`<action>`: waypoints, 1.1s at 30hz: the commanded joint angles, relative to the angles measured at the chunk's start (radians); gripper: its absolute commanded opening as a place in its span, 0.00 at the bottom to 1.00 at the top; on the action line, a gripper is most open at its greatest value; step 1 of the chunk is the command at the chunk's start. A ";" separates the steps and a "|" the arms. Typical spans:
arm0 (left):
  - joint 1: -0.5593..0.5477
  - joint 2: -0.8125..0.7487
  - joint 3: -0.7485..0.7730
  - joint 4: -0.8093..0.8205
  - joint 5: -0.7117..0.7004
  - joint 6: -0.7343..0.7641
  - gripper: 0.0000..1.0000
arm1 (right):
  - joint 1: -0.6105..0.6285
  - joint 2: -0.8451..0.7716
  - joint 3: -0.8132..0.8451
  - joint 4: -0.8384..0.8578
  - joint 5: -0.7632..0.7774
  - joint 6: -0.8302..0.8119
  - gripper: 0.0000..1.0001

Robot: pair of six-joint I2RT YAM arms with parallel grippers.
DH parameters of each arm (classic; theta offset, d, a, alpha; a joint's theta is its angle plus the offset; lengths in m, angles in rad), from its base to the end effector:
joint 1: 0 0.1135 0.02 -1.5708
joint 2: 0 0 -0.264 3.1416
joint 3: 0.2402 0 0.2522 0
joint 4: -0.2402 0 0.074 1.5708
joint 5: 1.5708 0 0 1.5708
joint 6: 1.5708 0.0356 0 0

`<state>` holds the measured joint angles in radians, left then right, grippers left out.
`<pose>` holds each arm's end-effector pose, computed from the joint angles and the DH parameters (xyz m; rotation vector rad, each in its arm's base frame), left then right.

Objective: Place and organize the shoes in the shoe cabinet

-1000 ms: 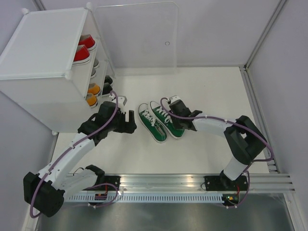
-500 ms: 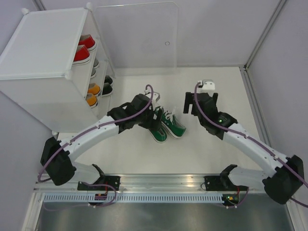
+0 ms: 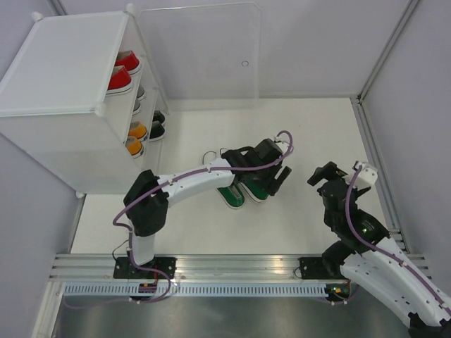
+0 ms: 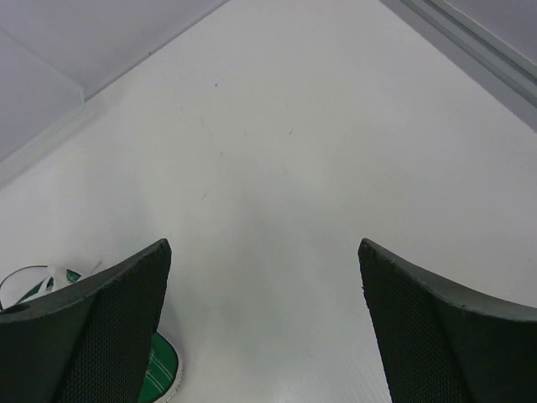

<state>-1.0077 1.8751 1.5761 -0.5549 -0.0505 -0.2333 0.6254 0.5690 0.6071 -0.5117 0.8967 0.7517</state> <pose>0.2272 -0.3566 0.2680 0.9170 2.3109 -0.4905 0.1182 0.0511 0.2811 0.6361 1.7474 0.0302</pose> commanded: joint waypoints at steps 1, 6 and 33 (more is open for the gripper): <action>-0.026 0.065 0.080 -0.031 -0.014 0.094 0.82 | 0.000 -0.061 -0.042 0.012 0.051 0.055 0.95; -0.040 0.131 0.131 -0.050 -0.026 0.126 0.79 | 0.000 -0.084 -0.063 0.016 0.051 0.049 0.95; -0.063 0.182 0.068 -0.217 -0.049 0.134 0.48 | 0.000 -0.090 -0.112 0.056 0.056 0.009 0.95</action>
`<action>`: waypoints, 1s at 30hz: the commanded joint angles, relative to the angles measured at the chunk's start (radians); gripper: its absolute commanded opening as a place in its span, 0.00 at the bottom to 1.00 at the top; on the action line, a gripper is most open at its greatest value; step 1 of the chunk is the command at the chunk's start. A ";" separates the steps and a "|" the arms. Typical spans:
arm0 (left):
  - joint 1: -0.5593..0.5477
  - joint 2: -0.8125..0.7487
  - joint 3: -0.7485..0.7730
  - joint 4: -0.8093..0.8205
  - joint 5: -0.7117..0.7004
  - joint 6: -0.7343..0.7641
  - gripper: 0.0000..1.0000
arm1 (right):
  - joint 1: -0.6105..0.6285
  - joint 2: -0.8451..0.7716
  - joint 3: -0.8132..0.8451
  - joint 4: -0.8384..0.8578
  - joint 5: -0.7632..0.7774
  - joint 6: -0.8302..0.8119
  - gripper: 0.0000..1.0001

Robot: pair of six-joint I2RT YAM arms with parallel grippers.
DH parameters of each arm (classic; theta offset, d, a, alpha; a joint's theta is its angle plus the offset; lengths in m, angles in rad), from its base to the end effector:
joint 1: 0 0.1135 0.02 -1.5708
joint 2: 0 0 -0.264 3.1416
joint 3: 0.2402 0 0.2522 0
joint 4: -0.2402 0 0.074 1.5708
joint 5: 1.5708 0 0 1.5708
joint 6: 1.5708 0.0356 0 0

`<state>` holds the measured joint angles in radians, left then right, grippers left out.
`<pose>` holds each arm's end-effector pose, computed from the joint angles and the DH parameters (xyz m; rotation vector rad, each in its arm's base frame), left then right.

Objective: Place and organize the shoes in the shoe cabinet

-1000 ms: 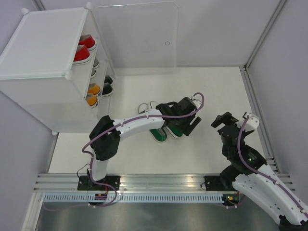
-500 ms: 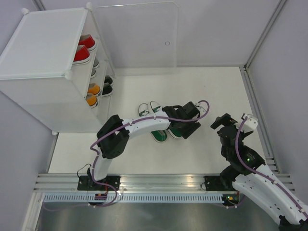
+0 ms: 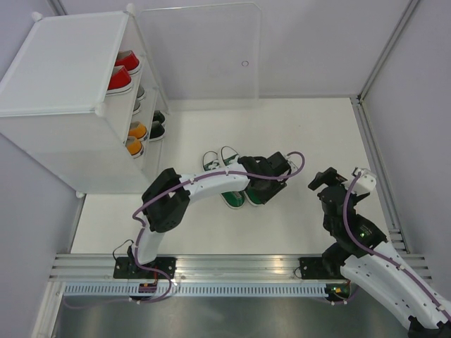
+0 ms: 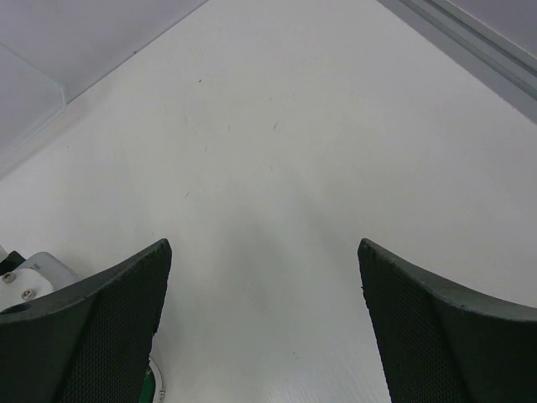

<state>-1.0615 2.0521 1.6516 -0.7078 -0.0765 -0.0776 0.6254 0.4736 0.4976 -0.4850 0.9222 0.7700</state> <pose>0.2169 -0.3829 0.2093 1.2540 2.3915 -0.2558 0.1091 0.0438 0.2573 0.6683 1.7175 0.0308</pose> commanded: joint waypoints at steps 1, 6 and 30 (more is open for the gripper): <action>-0.009 0.020 -0.003 -0.065 -0.023 -0.021 0.48 | 0.000 0.002 -0.005 0.029 0.032 -0.009 0.95; -0.009 0.092 0.062 -0.065 -0.037 -0.014 0.48 | -0.001 -0.024 -0.027 0.043 0.035 -0.008 0.95; 0.089 -0.127 0.195 -0.061 -0.276 0.044 0.02 | 0.000 -0.167 -0.080 0.063 0.027 -0.028 0.93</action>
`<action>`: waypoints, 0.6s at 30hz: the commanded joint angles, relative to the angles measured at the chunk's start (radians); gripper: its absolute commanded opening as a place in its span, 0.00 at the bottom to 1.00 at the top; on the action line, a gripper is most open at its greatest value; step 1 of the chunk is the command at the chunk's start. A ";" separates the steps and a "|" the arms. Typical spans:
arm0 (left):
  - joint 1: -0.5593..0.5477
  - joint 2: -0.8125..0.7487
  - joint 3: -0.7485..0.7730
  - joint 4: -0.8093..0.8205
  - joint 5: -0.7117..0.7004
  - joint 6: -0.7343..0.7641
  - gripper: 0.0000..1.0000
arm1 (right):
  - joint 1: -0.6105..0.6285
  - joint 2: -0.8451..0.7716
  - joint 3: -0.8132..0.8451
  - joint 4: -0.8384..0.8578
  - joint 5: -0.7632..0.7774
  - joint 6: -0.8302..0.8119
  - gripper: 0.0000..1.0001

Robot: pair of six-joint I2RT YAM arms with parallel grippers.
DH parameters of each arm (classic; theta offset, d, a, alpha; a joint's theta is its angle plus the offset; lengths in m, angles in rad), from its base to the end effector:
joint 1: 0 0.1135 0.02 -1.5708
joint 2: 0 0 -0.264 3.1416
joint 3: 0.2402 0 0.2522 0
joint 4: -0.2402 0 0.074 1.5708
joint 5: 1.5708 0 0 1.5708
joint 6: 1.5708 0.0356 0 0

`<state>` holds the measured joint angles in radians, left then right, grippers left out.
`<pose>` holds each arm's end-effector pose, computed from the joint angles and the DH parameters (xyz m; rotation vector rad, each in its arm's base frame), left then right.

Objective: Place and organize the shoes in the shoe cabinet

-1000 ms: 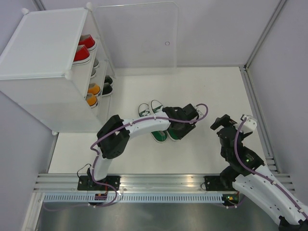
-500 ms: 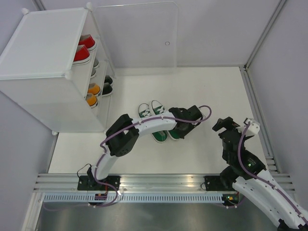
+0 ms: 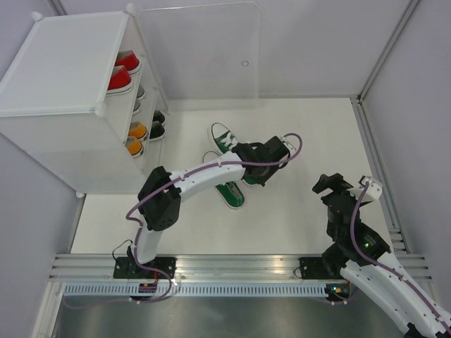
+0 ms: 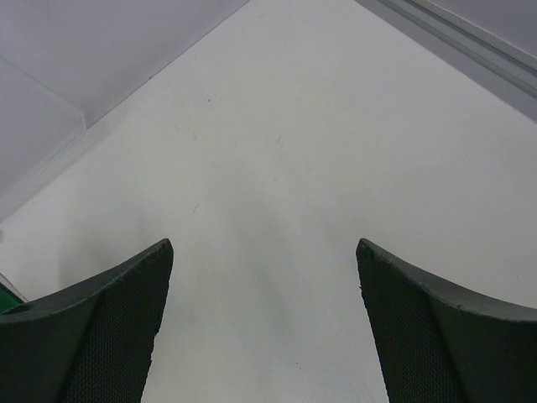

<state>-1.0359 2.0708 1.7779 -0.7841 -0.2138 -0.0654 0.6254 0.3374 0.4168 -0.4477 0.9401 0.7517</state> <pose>0.2359 -0.3833 0.2361 1.1549 2.3416 -0.1055 0.0970 0.0346 0.2459 0.6928 1.6454 0.0735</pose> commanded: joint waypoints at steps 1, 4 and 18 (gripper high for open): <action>0.080 -0.172 0.051 0.017 -0.144 0.021 0.02 | 0.000 -0.038 -0.001 0.027 0.009 -0.008 0.93; 0.158 -0.218 -0.009 0.035 -0.142 -0.033 0.02 | 0.000 -0.080 -0.012 0.024 0.011 -0.006 0.93; 0.537 -0.384 -0.426 0.390 0.207 -0.155 0.02 | -0.001 -0.069 -0.027 0.052 -0.023 -0.006 0.92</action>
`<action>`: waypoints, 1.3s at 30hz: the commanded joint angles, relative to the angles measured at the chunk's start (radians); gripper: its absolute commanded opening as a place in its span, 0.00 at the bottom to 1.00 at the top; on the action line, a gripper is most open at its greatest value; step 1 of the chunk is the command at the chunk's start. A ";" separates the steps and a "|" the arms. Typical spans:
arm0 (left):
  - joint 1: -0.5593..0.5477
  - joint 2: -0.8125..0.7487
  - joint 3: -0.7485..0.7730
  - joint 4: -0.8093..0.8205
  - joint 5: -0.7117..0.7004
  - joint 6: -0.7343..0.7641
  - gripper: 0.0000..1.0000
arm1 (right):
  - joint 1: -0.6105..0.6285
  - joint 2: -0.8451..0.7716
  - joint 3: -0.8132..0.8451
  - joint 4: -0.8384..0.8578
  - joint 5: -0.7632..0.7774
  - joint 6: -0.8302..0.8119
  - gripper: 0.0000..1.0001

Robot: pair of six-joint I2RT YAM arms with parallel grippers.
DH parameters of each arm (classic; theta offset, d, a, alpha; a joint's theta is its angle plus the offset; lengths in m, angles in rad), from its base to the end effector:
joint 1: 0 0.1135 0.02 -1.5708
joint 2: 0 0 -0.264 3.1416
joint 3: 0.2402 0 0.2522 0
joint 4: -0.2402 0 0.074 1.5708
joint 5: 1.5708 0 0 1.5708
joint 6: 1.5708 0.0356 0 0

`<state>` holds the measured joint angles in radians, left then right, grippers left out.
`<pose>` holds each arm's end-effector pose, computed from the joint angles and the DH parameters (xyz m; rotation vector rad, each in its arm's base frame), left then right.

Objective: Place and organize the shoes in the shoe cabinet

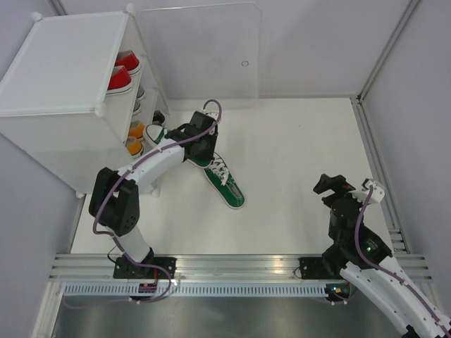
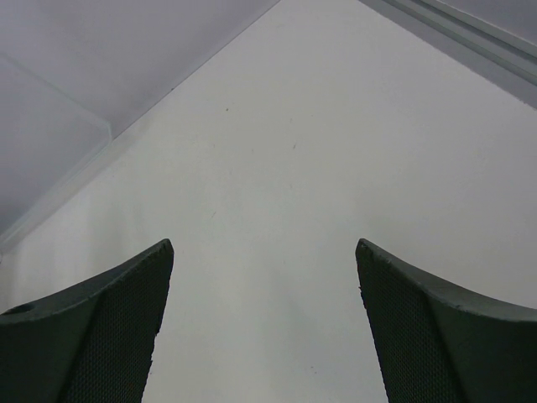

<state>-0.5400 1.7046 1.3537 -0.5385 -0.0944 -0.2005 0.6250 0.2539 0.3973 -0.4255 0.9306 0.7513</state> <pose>0.3232 -0.1898 0.2623 0.3759 2.4373 -0.2077 0.0896 0.0294 0.2477 0.7157 1.5861 0.1455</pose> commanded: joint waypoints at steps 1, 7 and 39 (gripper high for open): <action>0.046 -0.011 -0.002 0.152 0.100 -0.019 0.02 | 0.001 0.015 -0.009 0.033 -0.016 -0.006 0.92; 0.038 -0.017 0.016 0.172 0.182 -0.033 0.02 | 0.001 0.019 -0.015 0.045 -0.022 -0.006 0.92; 0.239 0.159 0.093 0.153 0.142 0.099 0.02 | 0.001 0.070 -0.040 0.090 -0.062 -0.006 0.92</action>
<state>-0.3302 1.8481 1.3952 -0.4488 0.0795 -0.1978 0.6250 0.3161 0.3645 -0.3717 0.8734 0.7509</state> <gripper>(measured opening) 0.124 0.919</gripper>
